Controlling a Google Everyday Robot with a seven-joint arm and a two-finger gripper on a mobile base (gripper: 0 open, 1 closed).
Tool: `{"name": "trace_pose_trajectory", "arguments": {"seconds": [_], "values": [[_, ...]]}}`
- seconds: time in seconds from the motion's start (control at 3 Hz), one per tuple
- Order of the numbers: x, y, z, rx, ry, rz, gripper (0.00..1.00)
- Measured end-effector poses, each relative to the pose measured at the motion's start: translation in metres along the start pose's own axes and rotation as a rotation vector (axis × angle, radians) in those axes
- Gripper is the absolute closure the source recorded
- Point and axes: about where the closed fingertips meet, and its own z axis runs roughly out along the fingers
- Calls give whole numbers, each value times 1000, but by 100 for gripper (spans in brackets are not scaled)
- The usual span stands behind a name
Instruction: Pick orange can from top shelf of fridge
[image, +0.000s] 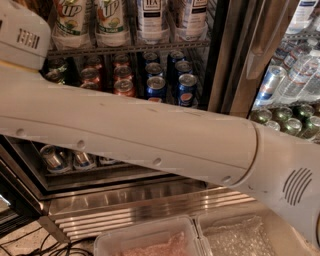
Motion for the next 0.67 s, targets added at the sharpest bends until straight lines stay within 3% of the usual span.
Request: {"name": "trace_pose_trajectory", "arguments": {"seconds": [0.33,0.67], "values": [[10,-3,-7,12,15,11,100],[50,3,-48,62,88,-28,100]]}}
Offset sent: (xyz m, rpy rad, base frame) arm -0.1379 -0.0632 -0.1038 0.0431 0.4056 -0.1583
